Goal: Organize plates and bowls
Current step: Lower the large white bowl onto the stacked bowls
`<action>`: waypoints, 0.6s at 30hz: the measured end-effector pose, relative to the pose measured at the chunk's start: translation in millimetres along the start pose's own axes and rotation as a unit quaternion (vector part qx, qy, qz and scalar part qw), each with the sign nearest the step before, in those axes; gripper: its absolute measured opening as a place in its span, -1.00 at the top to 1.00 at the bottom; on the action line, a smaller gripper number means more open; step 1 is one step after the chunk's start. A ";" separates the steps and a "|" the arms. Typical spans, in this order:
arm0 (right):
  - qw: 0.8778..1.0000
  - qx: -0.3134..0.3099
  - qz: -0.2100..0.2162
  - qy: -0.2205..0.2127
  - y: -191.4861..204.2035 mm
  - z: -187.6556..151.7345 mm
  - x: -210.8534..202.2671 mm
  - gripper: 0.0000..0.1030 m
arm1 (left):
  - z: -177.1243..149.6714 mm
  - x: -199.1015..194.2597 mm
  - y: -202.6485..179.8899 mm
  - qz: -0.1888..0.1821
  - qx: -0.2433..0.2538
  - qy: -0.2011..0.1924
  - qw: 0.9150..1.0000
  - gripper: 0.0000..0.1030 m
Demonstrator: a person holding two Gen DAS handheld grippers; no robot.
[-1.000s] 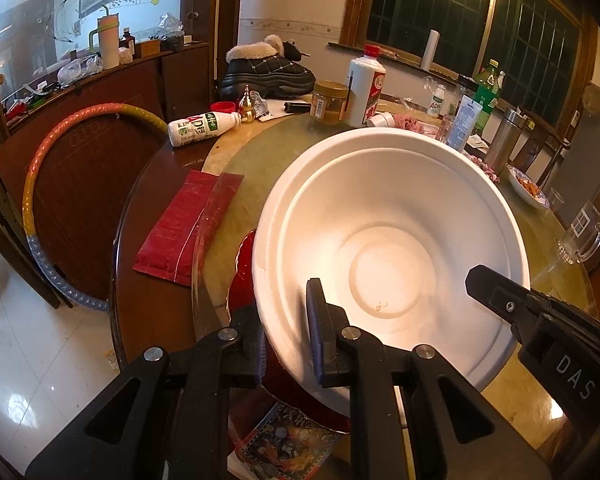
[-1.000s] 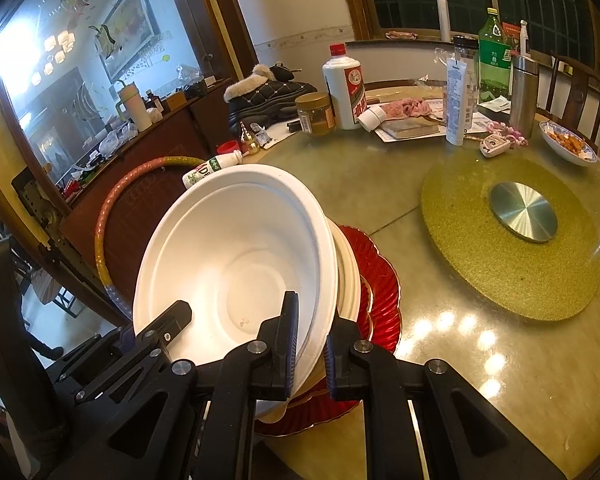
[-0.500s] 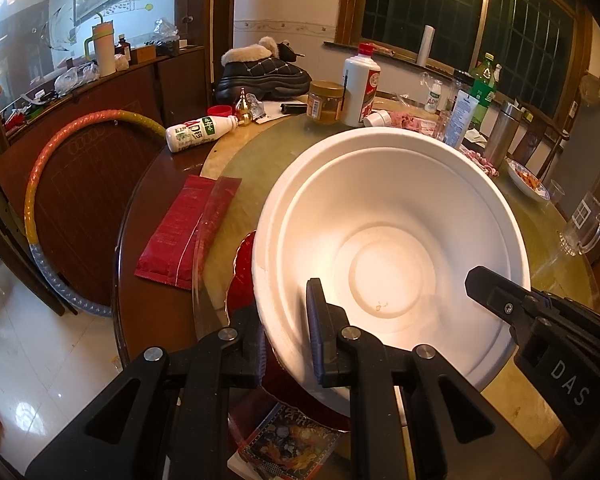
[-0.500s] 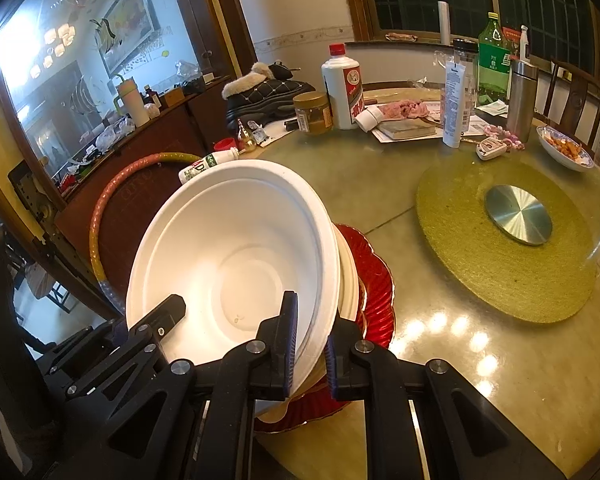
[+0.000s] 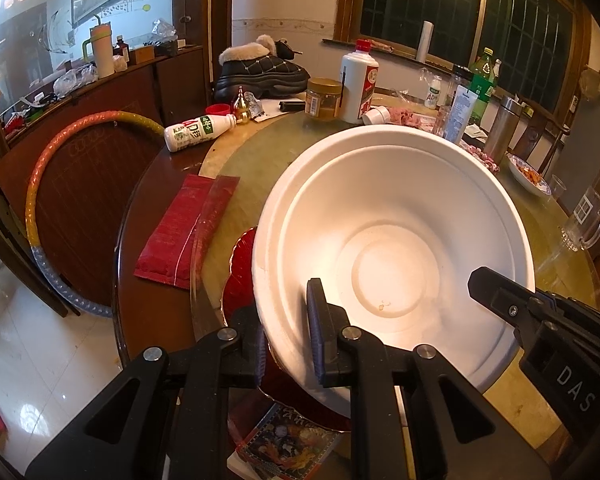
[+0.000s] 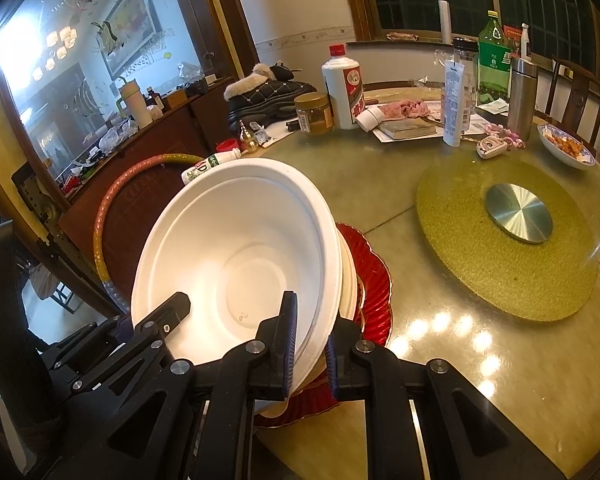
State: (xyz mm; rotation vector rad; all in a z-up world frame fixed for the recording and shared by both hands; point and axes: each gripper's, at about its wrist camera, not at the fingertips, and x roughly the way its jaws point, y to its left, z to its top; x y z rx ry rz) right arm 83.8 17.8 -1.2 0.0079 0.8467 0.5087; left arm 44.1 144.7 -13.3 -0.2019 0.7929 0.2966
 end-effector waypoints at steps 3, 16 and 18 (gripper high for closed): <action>1.000 0.000 -0.005 0.007 0.1 0.2 3.4 0.74 | 0.1 3.7 -0.7 -0.001 0.002 0.007 1.000 0.69; 1.000 0.000 -0.006 0.019 0.9 2.4 6.9 0.68 | 1.7 6.3 -0.5 -0.002 0.004 0.015 1.000 0.68; 1.000 0.002 -0.004 0.019 0.5 4.0 6.2 0.68 | 2.9 6.0 -0.7 -0.003 0.003 0.015 1.000 0.68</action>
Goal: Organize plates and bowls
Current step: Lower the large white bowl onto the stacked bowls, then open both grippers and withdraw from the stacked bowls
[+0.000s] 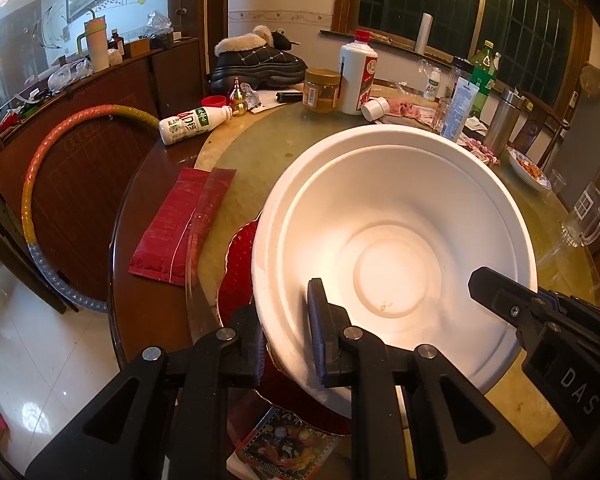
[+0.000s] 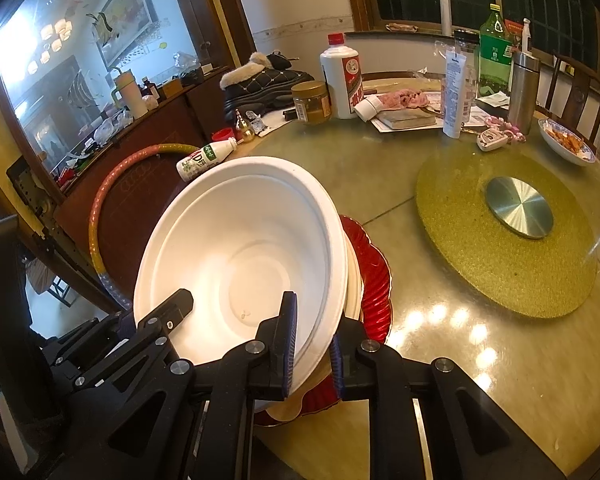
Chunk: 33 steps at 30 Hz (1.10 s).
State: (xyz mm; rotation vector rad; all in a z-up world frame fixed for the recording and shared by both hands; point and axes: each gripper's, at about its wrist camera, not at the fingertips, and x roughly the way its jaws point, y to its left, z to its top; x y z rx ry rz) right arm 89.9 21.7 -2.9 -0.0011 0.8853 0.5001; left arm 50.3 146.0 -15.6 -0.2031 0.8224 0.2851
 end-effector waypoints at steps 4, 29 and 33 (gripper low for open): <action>1.000 0.000 0.000 0.000 0.8 2.2 -0.6 0.68 | 0.8 0.1 1.5 -0.001 -0.005 0.001 1.000 0.68; 0.995 -0.005 0.044 -0.092 -2.6 2.0 -47.6 -0.61 | 1.8 -42.7 5.9 0.013 -0.037 -0.066 0.997 -0.54; 0.991 -0.037 0.041 -0.121 -1.7 -10.5 -63.9 -0.70 | -9.4 -55.6 6.0 0.029 -0.034 -0.095 0.994 -0.59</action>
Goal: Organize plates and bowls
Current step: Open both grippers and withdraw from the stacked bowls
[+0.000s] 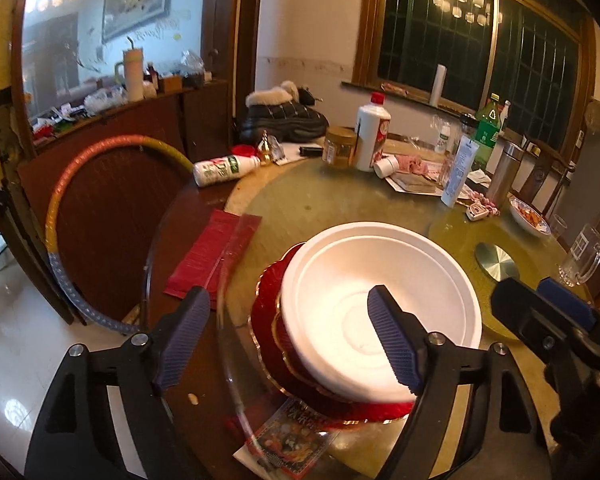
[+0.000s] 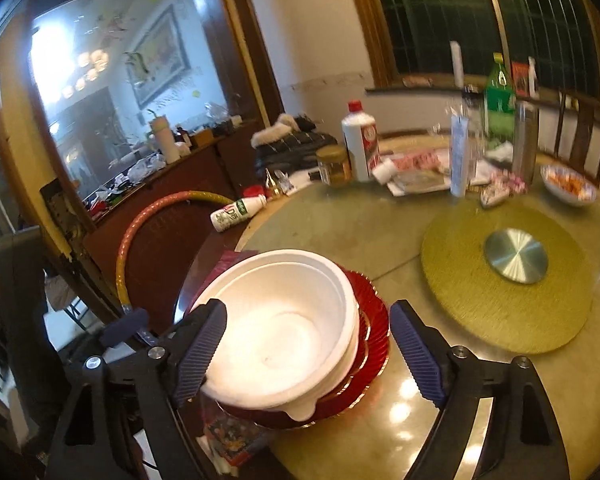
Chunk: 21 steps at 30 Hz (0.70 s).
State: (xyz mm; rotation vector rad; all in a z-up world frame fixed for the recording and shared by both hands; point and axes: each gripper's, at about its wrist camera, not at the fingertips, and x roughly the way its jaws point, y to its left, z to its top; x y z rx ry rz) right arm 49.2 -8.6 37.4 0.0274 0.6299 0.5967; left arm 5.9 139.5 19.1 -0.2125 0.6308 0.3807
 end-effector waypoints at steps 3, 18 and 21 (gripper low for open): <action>0.999 -0.038 -0.004 -0.010 4.0 -8.5 -11.0 -0.84 | -6.4 -3.7 0.1 0.003 0.009 0.001 1.000 -0.62; 0.988 -0.139 -0.047 0.055 -9.9 -50.6 -4.8 -0.99 | -27.4 -12.0 -5.3 -0.009 0.063 -0.004 0.998 -1.00; 0.988 -0.135 -0.052 0.054 -12.2 -50.7 -3.6 -0.99 | -29.6 -10.3 -8.3 -0.013 0.070 0.008 0.997 -1.00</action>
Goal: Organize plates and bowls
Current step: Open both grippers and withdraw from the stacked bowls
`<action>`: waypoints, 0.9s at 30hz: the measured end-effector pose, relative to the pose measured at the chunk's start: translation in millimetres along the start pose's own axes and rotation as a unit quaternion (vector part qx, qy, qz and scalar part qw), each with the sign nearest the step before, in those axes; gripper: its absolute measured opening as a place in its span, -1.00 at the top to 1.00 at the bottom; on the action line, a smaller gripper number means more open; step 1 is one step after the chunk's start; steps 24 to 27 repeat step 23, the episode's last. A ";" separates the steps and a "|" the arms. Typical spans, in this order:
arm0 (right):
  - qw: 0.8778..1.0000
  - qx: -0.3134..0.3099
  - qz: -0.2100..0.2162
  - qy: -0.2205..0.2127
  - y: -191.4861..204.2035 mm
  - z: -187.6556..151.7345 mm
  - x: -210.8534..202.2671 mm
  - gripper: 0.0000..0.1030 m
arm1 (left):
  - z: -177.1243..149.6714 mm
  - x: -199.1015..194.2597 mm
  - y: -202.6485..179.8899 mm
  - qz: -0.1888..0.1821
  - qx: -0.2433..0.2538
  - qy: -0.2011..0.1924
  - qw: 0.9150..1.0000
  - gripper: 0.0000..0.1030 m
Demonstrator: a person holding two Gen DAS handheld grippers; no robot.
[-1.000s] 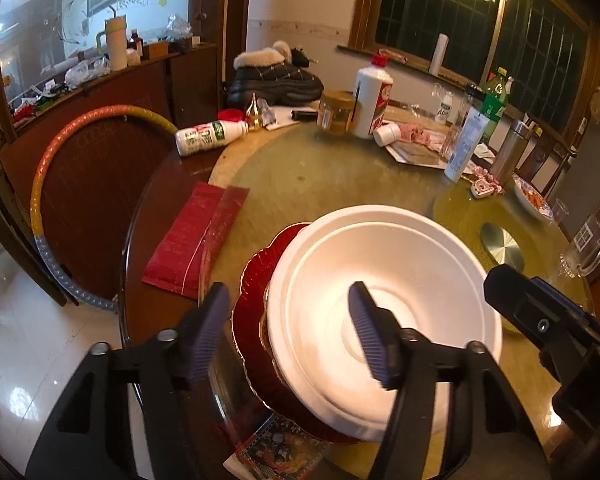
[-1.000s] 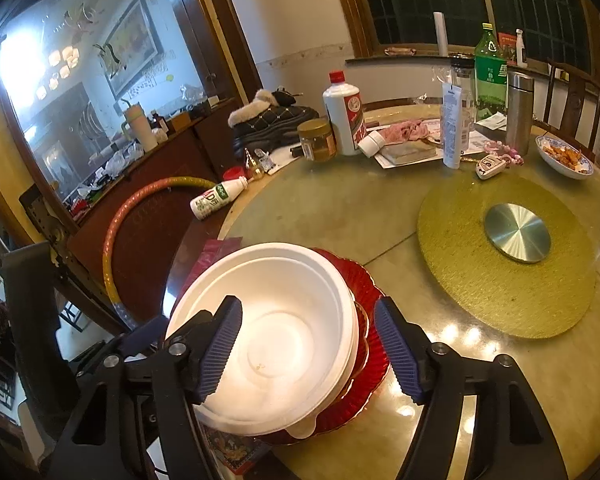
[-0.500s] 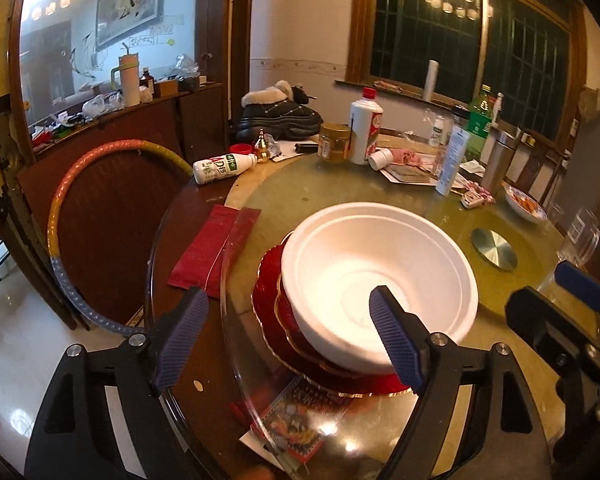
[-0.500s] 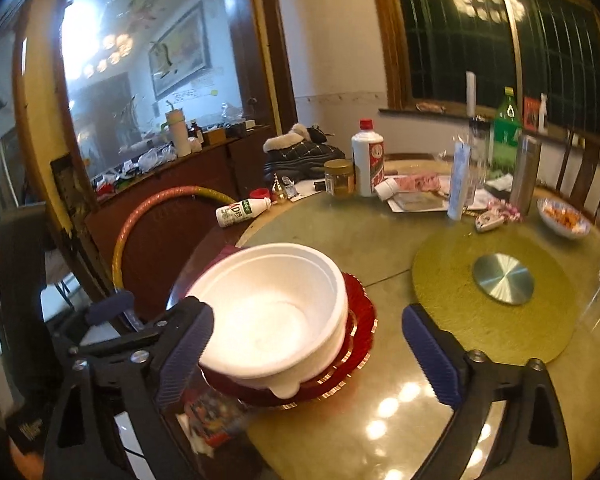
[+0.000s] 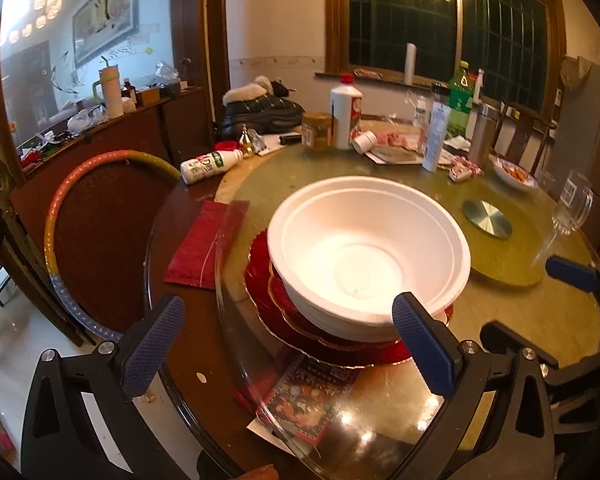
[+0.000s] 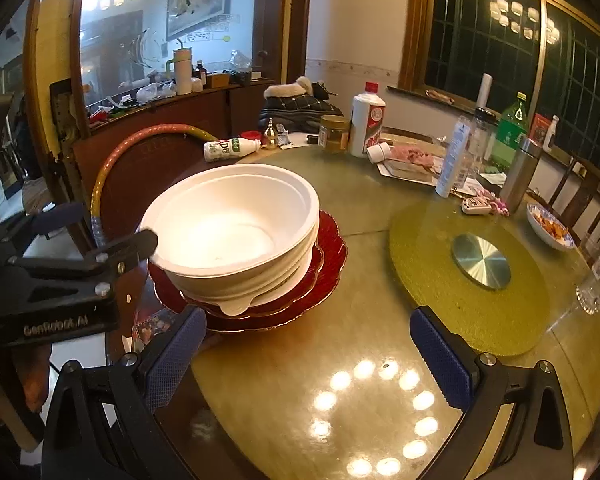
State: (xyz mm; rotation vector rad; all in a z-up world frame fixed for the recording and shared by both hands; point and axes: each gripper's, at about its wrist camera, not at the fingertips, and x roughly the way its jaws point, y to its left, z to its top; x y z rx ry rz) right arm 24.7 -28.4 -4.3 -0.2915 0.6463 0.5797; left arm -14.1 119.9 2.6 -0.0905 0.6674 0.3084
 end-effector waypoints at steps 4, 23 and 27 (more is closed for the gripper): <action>1.000 -0.007 -0.007 0.002 0.7 -0.4 0.5 -0.99 | -1.7 0.5 -2.3 -0.003 0.005 0.009 1.000 -1.00; 1.000 -0.010 -0.011 0.004 -1.3 3.8 1.7 -0.99 | 0.1 4.9 -1.3 -0.012 -0.007 0.029 0.999 -1.00; 1.000 -0.010 -0.011 0.004 -1.3 3.8 1.7 -0.99 | 0.1 4.9 -1.3 -0.012 -0.007 0.029 0.999 -1.00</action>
